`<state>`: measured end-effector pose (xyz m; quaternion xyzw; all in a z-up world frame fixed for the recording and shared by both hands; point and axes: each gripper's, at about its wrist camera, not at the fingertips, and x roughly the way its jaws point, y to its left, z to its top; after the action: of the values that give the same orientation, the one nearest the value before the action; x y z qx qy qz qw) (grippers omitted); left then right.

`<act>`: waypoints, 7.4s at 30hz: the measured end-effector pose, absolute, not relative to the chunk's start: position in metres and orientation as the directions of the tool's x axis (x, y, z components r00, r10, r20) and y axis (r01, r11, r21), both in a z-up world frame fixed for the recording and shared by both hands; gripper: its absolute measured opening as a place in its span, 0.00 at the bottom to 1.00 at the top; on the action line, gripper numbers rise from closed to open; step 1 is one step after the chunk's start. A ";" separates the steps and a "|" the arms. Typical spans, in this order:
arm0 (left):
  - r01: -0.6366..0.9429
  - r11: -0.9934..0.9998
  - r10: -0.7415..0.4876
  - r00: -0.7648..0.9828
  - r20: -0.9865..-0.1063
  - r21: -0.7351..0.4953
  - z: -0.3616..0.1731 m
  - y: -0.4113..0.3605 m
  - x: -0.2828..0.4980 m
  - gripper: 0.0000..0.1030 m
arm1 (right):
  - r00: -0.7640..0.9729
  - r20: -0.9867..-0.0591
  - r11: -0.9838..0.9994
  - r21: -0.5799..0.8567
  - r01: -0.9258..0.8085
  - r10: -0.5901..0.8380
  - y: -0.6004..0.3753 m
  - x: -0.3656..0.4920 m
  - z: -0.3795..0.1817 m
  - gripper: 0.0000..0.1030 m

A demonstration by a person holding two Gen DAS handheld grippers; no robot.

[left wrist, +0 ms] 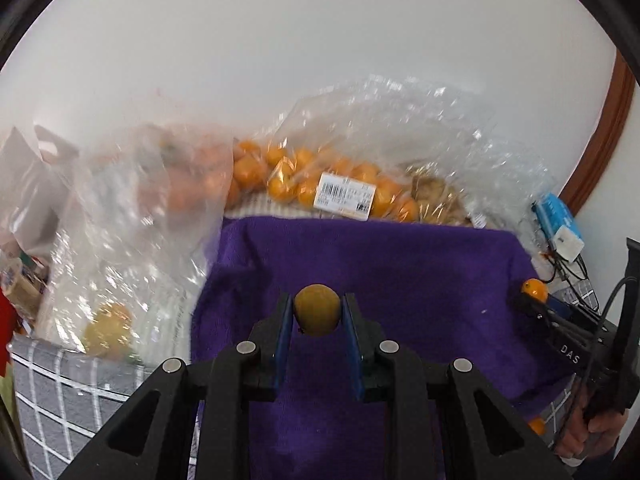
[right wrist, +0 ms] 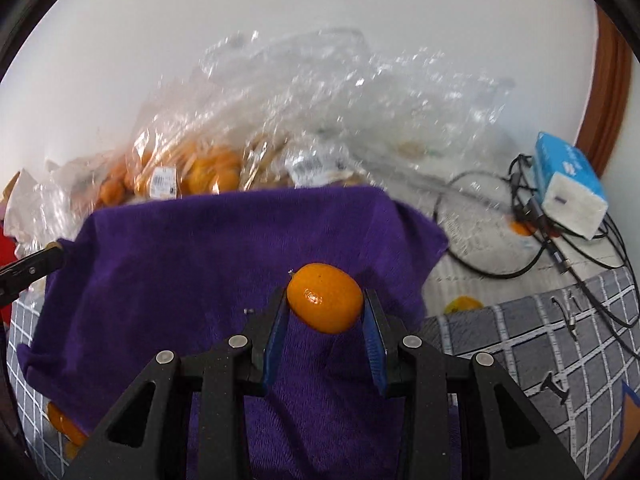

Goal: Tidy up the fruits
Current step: 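Carry the yellow-green fruit onto the towel with the left tool while the right carries the orange, then open both tools to release the fruits on the purple towel, then grasp another oval orange with the right tool while the left grasps a round orange, then carry the round orange onto the towel with the left tool while the right carries the oval orange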

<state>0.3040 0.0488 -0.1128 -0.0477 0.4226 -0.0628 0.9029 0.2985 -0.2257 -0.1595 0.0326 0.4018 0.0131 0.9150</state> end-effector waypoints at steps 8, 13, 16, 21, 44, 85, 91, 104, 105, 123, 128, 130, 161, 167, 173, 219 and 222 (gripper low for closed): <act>0.072 0.992 -0.128 0.591 -0.796 -0.105 -0.133 0.047 0.313 0.23 | 0.645 -0.763 0.999 0.038 0.005 0.026 -0.221 0.302 -0.171 0.35; 0.085 0.991 -0.131 0.573 -0.809 -0.101 -0.140 0.044 0.315 0.23 | 0.636 -0.771 0.999 0.032 0.000 0.024 -0.218 0.305 -0.175 0.35; 0.087 0.993 -0.118 0.571 -0.812 -0.083 -0.143 0.041 0.316 0.23 | 0.634 -0.773 1.000 0.022 -0.002 0.018 -0.217 0.306 -0.177 0.35; 0.099 0.991 -0.127 0.554 -0.823 -0.087 -0.147 0.038 0.317 0.23 | 0.635 -0.772 1.000 0.022 -0.002 0.019 -0.216 0.306 -0.177 0.35; 0.097 0.995 -0.091 0.638 -0.765 -0.037 -0.112 0.030 0.303 0.34 | 0.698 -0.716 1.000 0.014 0.017 -0.001 -0.210 0.274 -0.137 0.65; -0.011 0.984 -0.127 0.665 -0.736 -0.180 -0.117 0.081 0.138 0.45 | 0.677 -0.726 0.992 0.071 -0.100 0.120 -0.220 0.128 -0.154 0.48; -0.057 0.984 -0.093 0.657 -0.748 -0.172 -0.141 0.096 0.125 0.45 | 0.648 -0.748 0.989 0.081 -0.126 0.144 -0.207 0.150 -0.168 0.46; -0.041 0.974 -0.138 0.668 -0.731 -0.222 -0.154 0.103 0.117 0.45 | 0.629 -0.764 0.985 0.046 -0.164 0.140 -0.194 0.168 -0.176 0.31; -0.044 0.973 -0.140 0.667 -0.732 -0.226 -0.155 0.104 0.116 0.45 | 0.641 -0.759 0.987 0.021 -0.157 0.118 -0.195 0.164 -0.174 0.31; 0.002 0.978 -0.163 0.641 -0.750 -0.210 -0.156 0.095 0.118 0.47 | 0.662 -0.746 0.995 0.012 -0.095 0.072 -0.225 0.133 -0.189 0.31; 0.044 0.968 -0.224 0.599 -0.769 -0.248 -0.137 0.079 0.128 0.44 | 0.664 -0.744 0.996 0.018 -0.093 0.075 -0.228 0.132 -0.189 0.31; 0.046 0.962 -0.242 0.595 -0.766 -0.268 -0.132 0.073 0.139 0.44 | 0.665 -0.744 0.996 0.005 -0.089 0.063 -0.227 0.132 -0.190 0.31; -0.072 0.955 -0.175 0.649 -0.740 -0.289 -0.157 0.081 0.155 0.36 | 0.665 -0.746 0.998 0.001 -0.059 0.040 -0.231 0.133 -0.191 0.31; -0.071 0.966 -0.139 0.662 -0.737 -0.247 -0.155 0.075 0.156 0.32 | 0.667 -0.744 0.998 0.010 -0.062 0.049 -0.231 0.134 -0.191 0.31; -0.041 0.954 -0.186 0.697 -0.692 -0.298 -0.146 0.080 0.148 0.32 | 0.694 -0.719 0.998 0.007 -0.056 0.044 -0.232 0.128 -0.186 0.31; -0.018 0.965 -0.129 0.834 -0.537 -0.260 -0.045 0.068 0.193 0.32 | 0.775 -0.626 0.993 0.111 -0.025 0.090 -0.239 0.212 -0.106 0.31; -0.016 0.971 -0.118 0.835 -0.538 -0.238 -0.050 0.060 0.215 0.32 | 0.762 -0.641 0.994 0.106 -0.025 0.088 -0.237 0.233 -0.111 0.31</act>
<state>0.2147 0.0599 -0.0498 -0.1170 0.2861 -0.0268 0.9506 0.2330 -0.2374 -0.1109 0.0456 0.3434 0.0301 0.9376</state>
